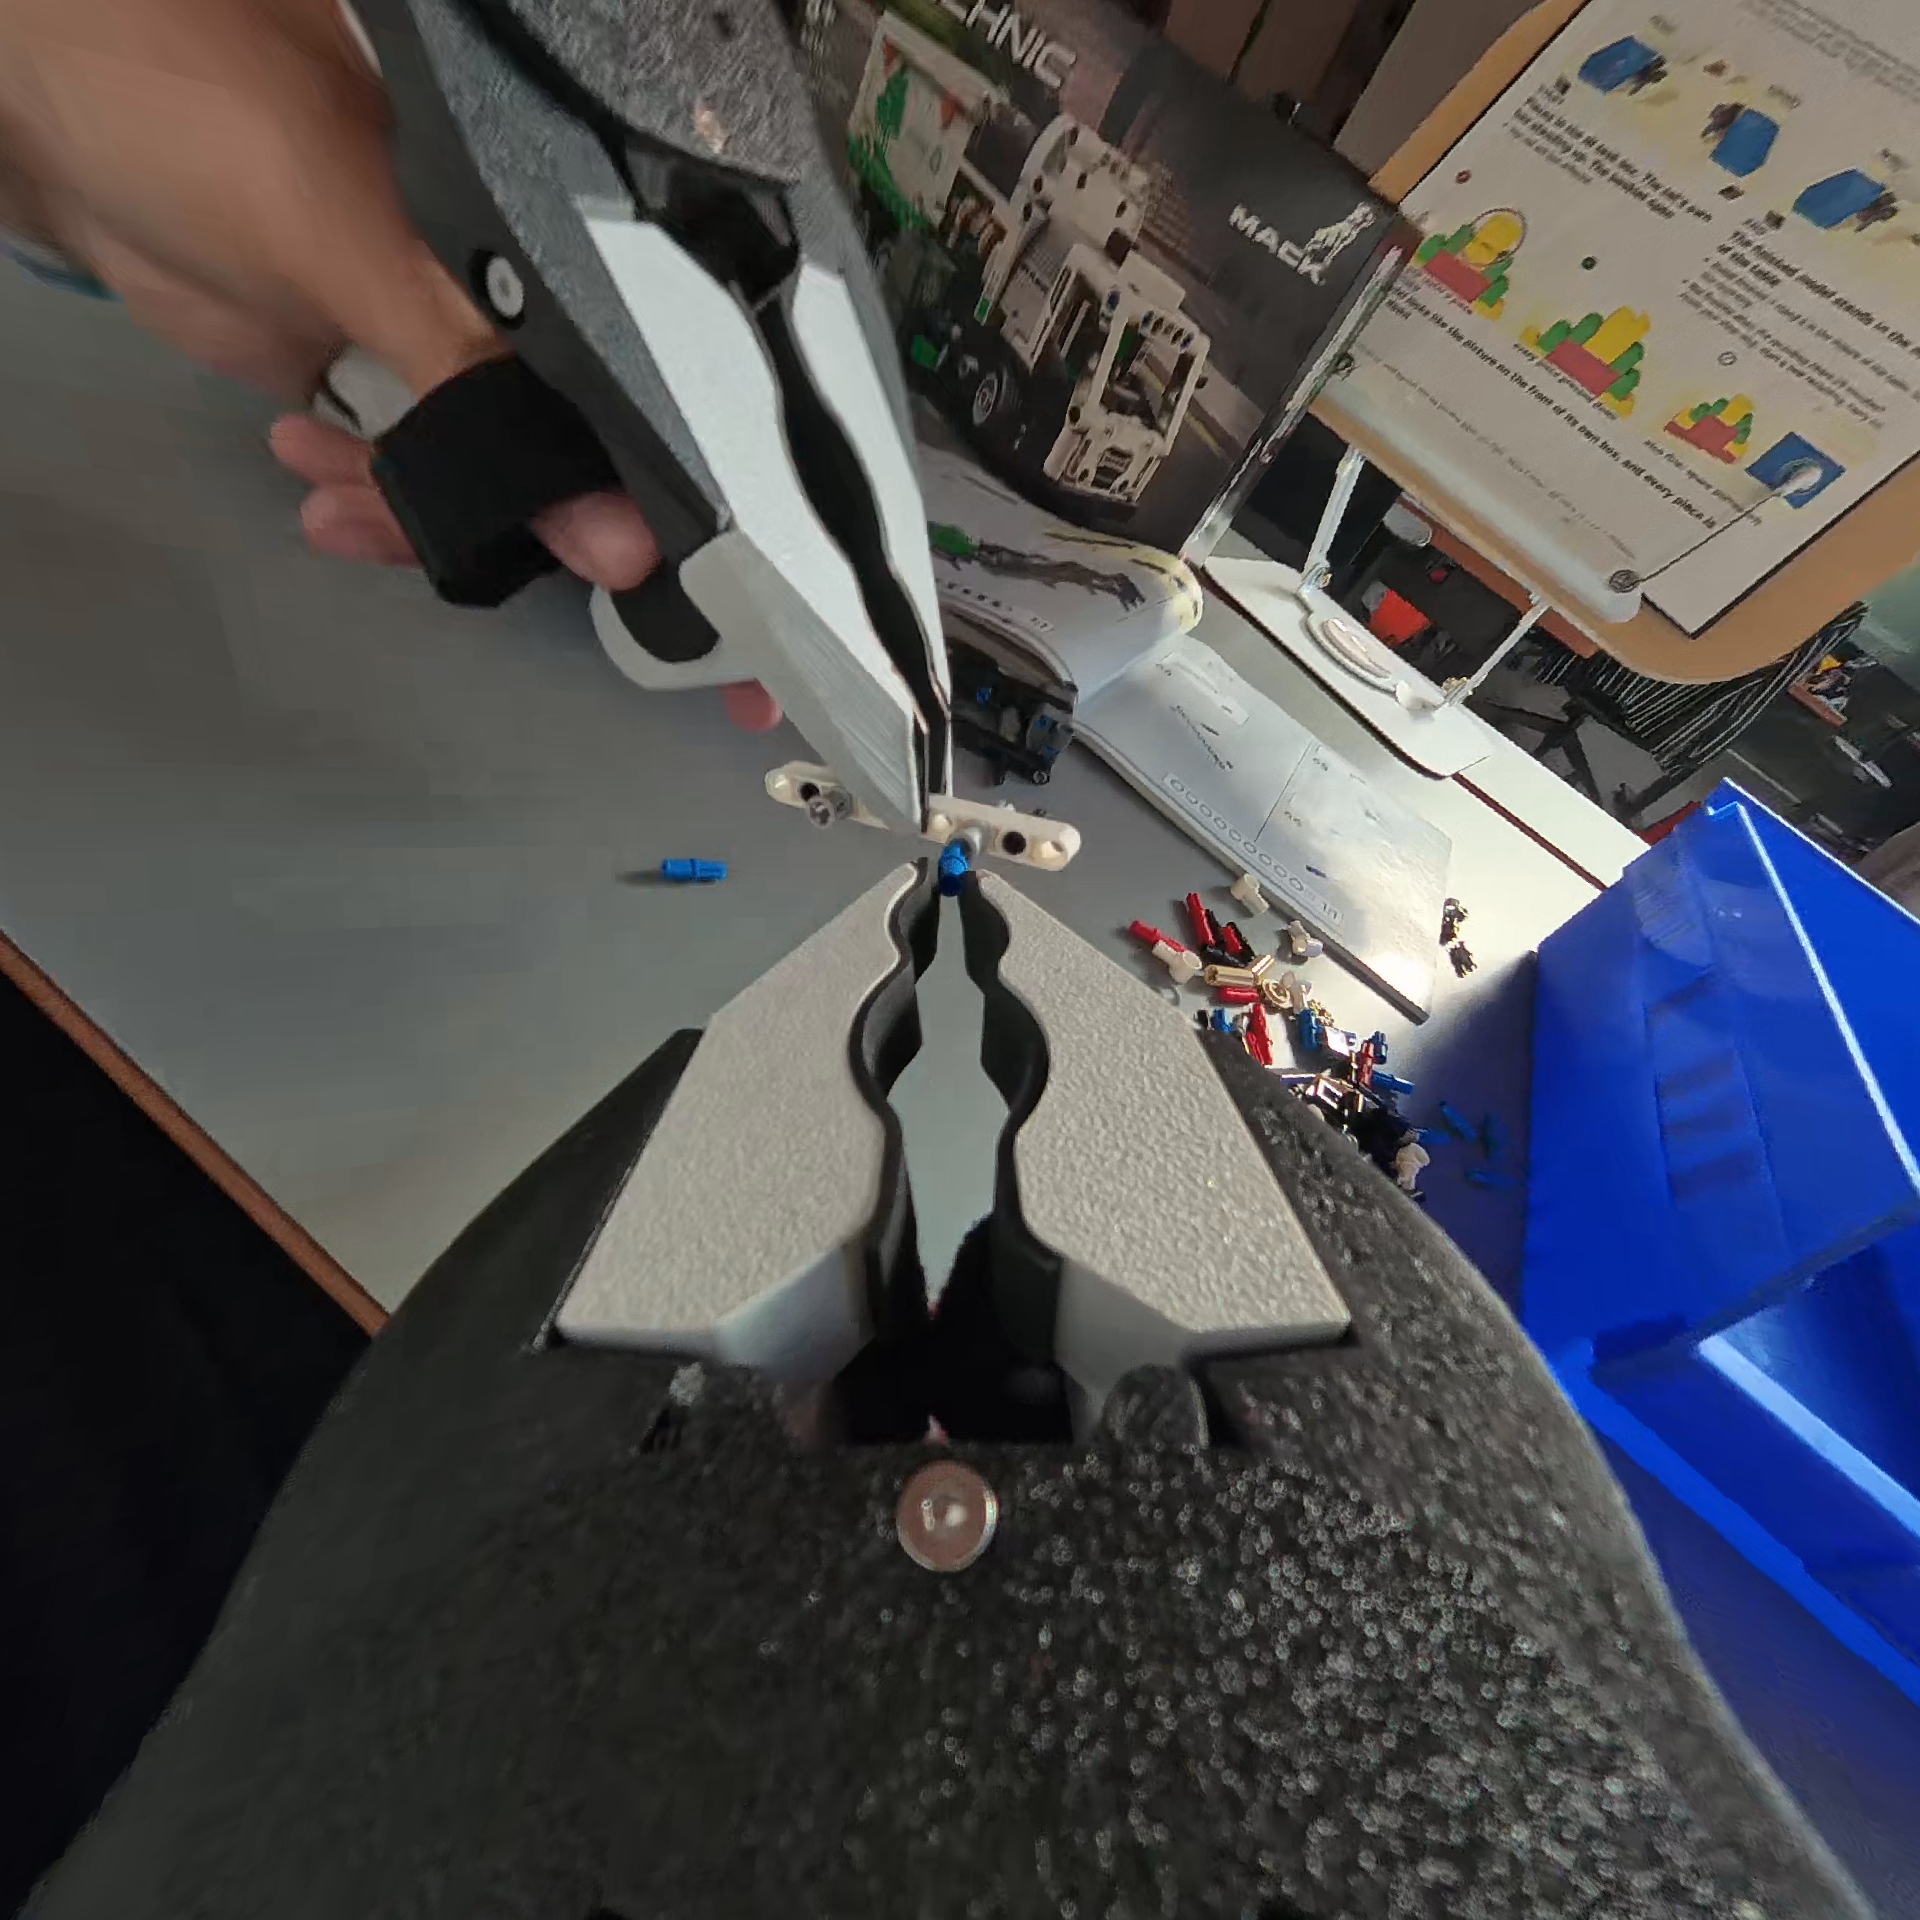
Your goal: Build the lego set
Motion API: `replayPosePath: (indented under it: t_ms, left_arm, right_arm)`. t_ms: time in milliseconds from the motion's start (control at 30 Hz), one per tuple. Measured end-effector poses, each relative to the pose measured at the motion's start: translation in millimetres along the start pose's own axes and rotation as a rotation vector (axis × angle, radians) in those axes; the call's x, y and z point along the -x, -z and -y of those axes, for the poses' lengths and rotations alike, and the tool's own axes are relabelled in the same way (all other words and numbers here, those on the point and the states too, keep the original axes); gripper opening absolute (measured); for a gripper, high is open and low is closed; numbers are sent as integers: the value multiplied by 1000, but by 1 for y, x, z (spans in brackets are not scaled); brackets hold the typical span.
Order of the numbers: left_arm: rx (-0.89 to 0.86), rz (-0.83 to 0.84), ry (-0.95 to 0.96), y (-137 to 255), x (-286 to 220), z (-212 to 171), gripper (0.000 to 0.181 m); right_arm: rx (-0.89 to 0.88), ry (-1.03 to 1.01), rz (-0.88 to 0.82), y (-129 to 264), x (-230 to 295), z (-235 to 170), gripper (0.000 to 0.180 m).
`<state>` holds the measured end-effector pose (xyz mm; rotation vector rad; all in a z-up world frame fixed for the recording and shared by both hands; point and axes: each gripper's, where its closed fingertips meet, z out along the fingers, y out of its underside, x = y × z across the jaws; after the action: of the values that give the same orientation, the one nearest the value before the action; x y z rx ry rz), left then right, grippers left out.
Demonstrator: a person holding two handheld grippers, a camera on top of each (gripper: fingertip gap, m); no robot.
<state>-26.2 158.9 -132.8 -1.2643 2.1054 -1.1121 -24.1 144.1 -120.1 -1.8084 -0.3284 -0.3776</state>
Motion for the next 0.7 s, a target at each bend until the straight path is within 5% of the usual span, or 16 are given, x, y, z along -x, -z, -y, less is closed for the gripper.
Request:
replayPosePath:
  t_ms: [267, 700]
  left_arm:
    - [-279, -14, 240, 8, 12, 11, 5]
    - [-238, -56, 317, 0, 8, 2, 5]
  right_arm:
    - [-35, -189, -26, -7, -12, 9, 3]
    - [28, -170, -83, -11, -8, 3, 3]
